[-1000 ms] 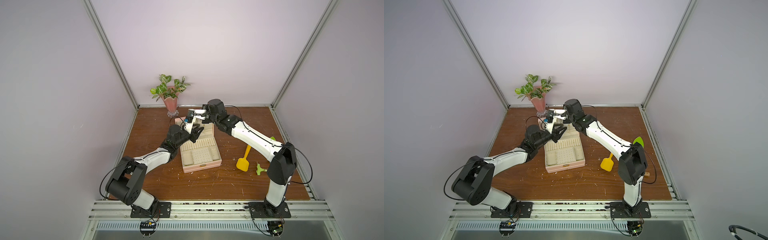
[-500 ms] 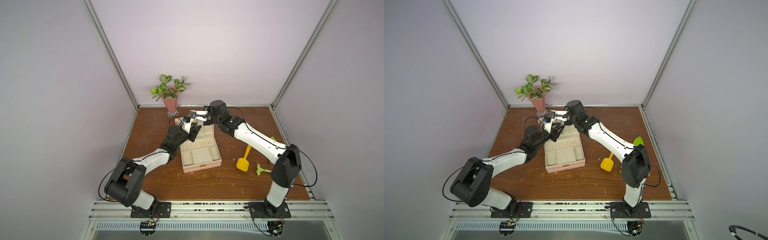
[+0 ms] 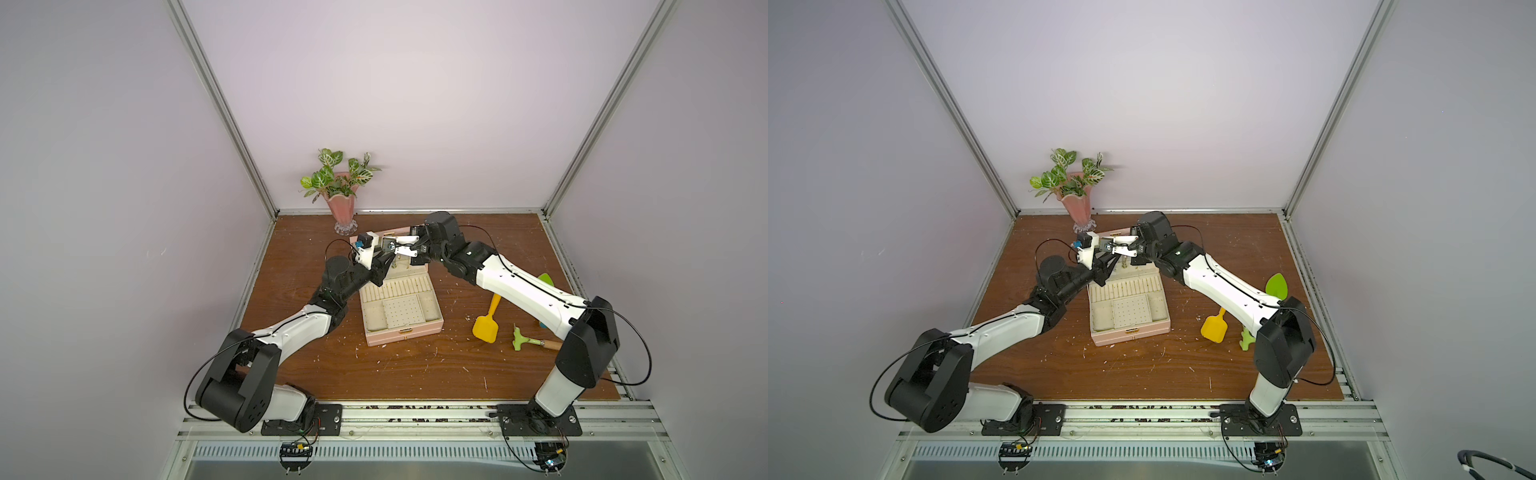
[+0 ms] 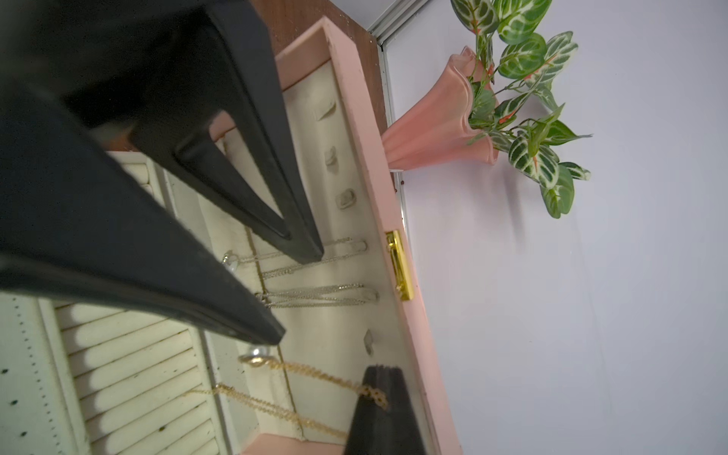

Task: Put jewelry chain into jewelry box
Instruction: Hang the necklace on the jewelry box clasp.

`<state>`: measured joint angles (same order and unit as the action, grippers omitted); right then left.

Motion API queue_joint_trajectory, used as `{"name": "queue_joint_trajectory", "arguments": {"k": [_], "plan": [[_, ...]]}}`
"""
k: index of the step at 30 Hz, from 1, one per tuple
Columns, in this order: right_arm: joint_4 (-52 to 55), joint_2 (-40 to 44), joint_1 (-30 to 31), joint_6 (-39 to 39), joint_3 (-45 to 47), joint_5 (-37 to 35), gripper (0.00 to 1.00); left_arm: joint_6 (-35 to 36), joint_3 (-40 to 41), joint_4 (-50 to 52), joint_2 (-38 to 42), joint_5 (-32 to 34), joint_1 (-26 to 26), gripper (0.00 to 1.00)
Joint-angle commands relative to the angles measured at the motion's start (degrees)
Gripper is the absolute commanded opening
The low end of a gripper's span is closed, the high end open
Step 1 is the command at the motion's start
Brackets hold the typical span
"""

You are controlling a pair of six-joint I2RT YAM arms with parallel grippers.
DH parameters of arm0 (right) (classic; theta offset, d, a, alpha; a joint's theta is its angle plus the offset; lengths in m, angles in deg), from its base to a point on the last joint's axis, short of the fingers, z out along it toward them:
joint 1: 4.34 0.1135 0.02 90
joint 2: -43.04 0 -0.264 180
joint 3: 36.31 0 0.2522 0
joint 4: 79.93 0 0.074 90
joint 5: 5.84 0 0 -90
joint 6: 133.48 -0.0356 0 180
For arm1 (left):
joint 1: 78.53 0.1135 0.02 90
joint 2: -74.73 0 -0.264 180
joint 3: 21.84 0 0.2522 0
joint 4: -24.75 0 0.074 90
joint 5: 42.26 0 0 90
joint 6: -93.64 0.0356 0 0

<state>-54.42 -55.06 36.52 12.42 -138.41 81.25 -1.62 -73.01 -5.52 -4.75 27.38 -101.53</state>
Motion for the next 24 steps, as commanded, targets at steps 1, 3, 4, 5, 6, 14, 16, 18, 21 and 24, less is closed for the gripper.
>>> {"name": "queue_joint_trajectory", "arguments": {"k": [1, 3, 4, 5, 6, 14, 16, 18, 21, 24], "plan": [[-0.5, -0.5, 0.1, -1.4, -2.2, 0.5, 0.02, -0.4, 0.8, -0.6, 1.0, -1.3, 0.8, 0.36], [-1.1, -1.1, 0.1, -1.2, -2.5, -0.7, 0.02, -0.4, 0.9, -0.6, 0.8, -1.1, 0.9, 0.36], [-1.0, -1.4, 0.1, -1.1, -2.7, -0.9, 0.02, -0.4, 0.8, -0.4, 0.7, -1.1, 1.0, 0.36], [-0.9, -1.7, 0.0, -0.9, -3.2, -1.3, 0.02, -0.3, 0.8, -0.4, 0.6, -1.2, 1.0, 0.36], [-0.5, -2.1, 0.0, -0.8, -3.7, -1.4, 0.02, -0.4, 0.8, -0.5, 0.5, -1.2, 1.1, 0.36], [0.9, -4.9, -0.1, -0.6, -6.9, -2.0, 0.01, -2.4, 1.9, -2.6, 0.5, -1.1, 2.3, 0.36], [1.1, -5.5, -0.2, -0.6, -7.3, -2.1, 0.01, -3.6, 2.7, -3.7, 0.5, -1.7, 3.5, 0.36], [1.5, -5.9, -0.3, -0.5, -7.7, -2.3, 0.01, -4.1, 3.2, -4.2, 0.8, -2.2, 4.2, 0.36], [1.8, -6.4, -0.6, -0.6, -8.2, -2.5, 0.01, -4.1, 3.6, -4.0, 1.3, -2.2, 4.6, 0.36], [2.8, -6.9, -0.6, -0.9, -8.9, -2.6, 0.00, -4.1, 3.8, -4.1, 1.5, -2.2, 4.8, 0.37]]}}
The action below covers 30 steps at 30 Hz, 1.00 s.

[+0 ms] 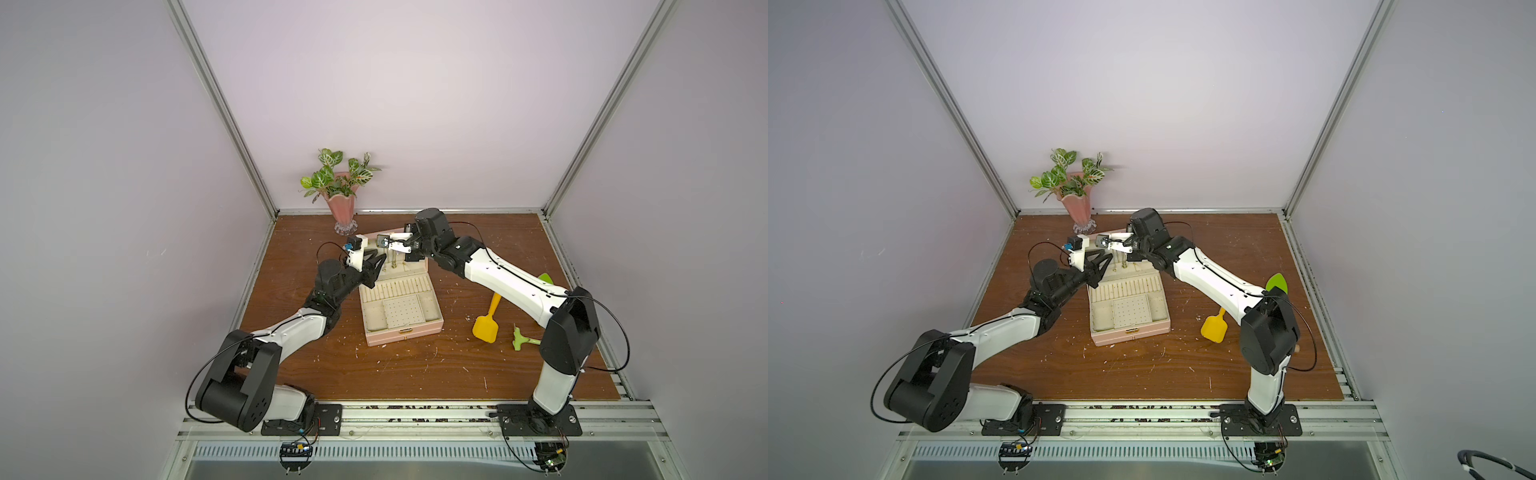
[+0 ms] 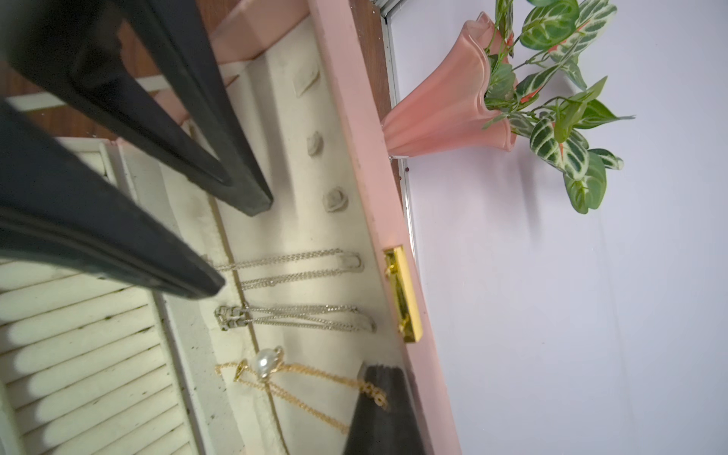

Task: Put jewelry chain into jewelry box
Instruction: Hang the necklace on the jewelry box clasp.

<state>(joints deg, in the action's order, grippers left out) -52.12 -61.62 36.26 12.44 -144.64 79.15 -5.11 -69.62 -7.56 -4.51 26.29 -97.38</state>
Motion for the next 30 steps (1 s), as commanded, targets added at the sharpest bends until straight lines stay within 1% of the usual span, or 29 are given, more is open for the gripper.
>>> {"name": "queue_joint_trajectory", "arguments": {"k": [1, 10, 15, 16, 20, 22, 27, 30], "plan": [[0.5, -0.4, -0.3, -1.1, -2.7, -0.6, 0.01, -0.6, 0.4, -2.1, 1.3, -1.1, 0.7, 0.37], [0.0, -1.7, -0.4, -0.2, -3.8, -4.0, 0.00, -0.3, 0.0, -2.0, 0.8, -1.3, 0.8, 0.37], [-0.7, -1.9, -0.4, -0.4, -4.2, -4.3, 0.02, -0.3, 0.2, -2.0, 0.8, -1.3, 0.8, 0.37], [-1.0, -1.9, -0.4, -0.6, -4.3, -4.4, 0.04, -0.4, 0.2, -2.0, 0.8, -1.4, 0.8, 0.37], [-1.5, -2.1, -0.4, -1.0, -4.7, -5.2, 0.17, -0.4, 0.1, -2.0, 0.7, -1.5, 0.8, 0.37], [-1.2, -2.2, -0.3, -1.0, -5.1, -5.6, 0.19, -0.4, 0.1, -2.0, 0.8, -1.5, 0.8, 0.37], [1.3, -2.4, -0.3, -0.7, -6.7, -6.1, 0.18, -0.1, 0.0, -1.7, 0.8, -1.4, 0.8, 0.37], [2.4, -2.7, -0.3, -0.9, -7.7, -6.3, 0.15, -0.1, 0.1, -1.7, 0.8, -1.5, 0.8, 0.37]]}}
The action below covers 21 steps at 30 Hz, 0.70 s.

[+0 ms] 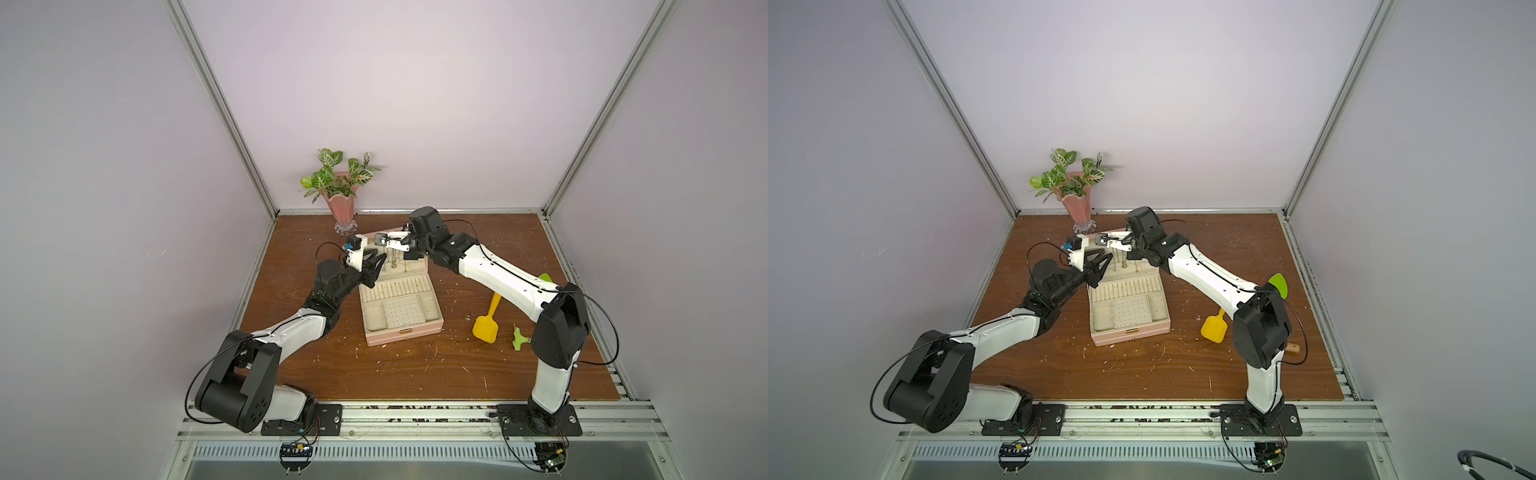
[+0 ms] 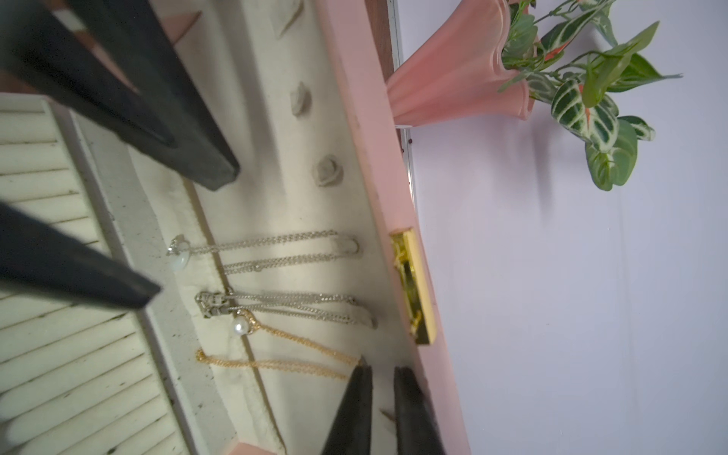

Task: Put jewelry chain into jewelry box
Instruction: Hang the necklace on the jewelry box clasp.

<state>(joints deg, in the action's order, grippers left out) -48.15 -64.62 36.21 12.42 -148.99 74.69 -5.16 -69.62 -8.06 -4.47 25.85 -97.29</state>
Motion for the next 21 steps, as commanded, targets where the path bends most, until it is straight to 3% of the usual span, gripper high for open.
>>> {"name": "queue_joint_trajectory", "arguments": {"k": [1, 7, 13, 21], "plan": [[-1.5, 0.2, -0.1, -1.0, -3.5, -2.0, 0.14, 0.0, 0.1, -1.2, 0.9, -1.0, 0.7, 0.37], [-1.0, 1.9, -0.2, -3.0, -3.4, 1.6, 0.15, 0.4, 0.3, -0.6, 1.8, -1.5, 0.7, 0.38], [-1.0, 6.6, -0.2, -6.2, -0.7, 8.4, 0.22, 2.3, 0.8, 0.6, 3.9, -3.9, 0.7, 0.42], [-5.7, 12.2, -1.6, -5.7, 6.6, 11.3, 0.51, 4.4, 2.6, 2.9, 7.4, -6.1, 0.3, 0.47]]}}
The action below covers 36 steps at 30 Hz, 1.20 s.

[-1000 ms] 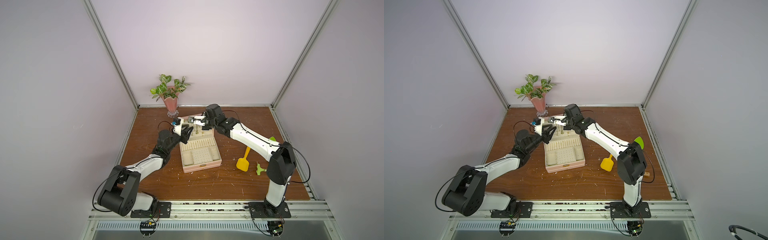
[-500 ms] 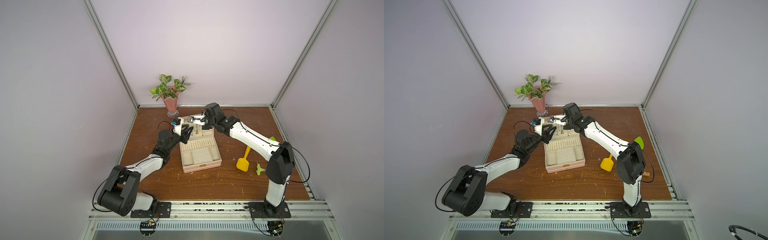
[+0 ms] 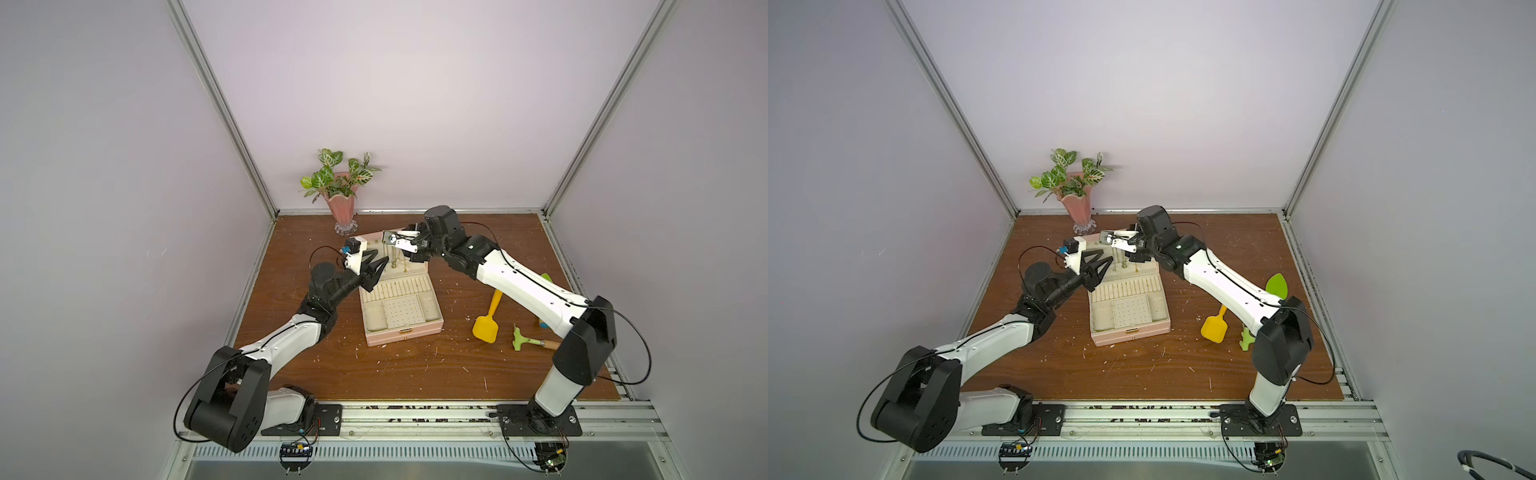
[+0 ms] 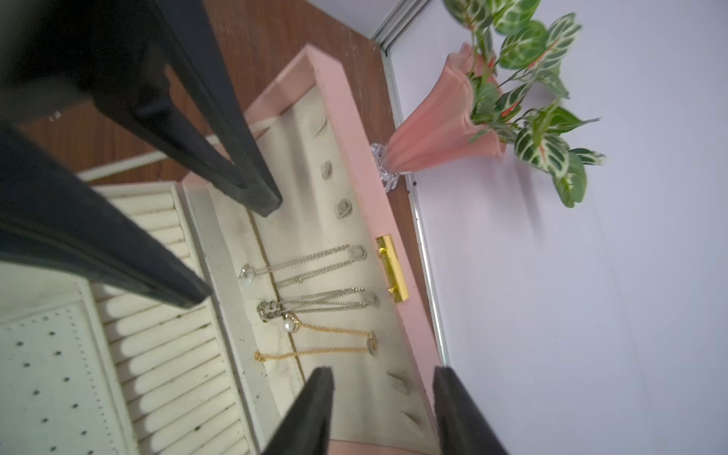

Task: Put jewelry chain into jewelry box
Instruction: Hang the necklace on the jewelry box clasp, then close the fastener on the jewelry box.

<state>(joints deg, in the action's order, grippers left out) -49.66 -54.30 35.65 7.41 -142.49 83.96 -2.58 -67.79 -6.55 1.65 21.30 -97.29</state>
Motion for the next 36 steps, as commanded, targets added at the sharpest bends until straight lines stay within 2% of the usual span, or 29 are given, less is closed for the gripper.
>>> {"name": "queue_joint_trajectory", "arguments": {"k": [1, 10, 15, 22, 33, 36], "plan": [[-3.9, 1.5, -1.3, -0.3, -0.5, 1.8, 0.53, 2.2, 0.8, 2.0, 1.6, -1.3, 0.2, 0.48], [7.4, -6.8, -2.8, 5.7, -11.2, 4.3, 0.70, 3.4, 1.9, 3.5, 3.0, 0.2, -0.2, 0.49], [13.4, -11.4, -2.9, 7.7, -17.3, 5.1, 0.73, 3.8, 1.9, 4.0, 3.0, 0.4, -0.2, 0.49], [18.7, -15.9, -3.3, 8.8, -23.4, 4.3, 0.65, 4.3, 1.8, 4.4, 2.9, 0.6, -0.2, 0.49], [20.3, -18.1, -3.8, 9.4, -26.1, 3.3, 0.48, 4.8, 1.6, 4.7, 3.1, 1.2, -0.2, 0.49], [20.5, -18.4, -3.9, 9.5, -26.4, 3.2, 0.46, 4.9, 1.5, 4.8, 3.2, 1.4, -0.2, 0.49]]}}
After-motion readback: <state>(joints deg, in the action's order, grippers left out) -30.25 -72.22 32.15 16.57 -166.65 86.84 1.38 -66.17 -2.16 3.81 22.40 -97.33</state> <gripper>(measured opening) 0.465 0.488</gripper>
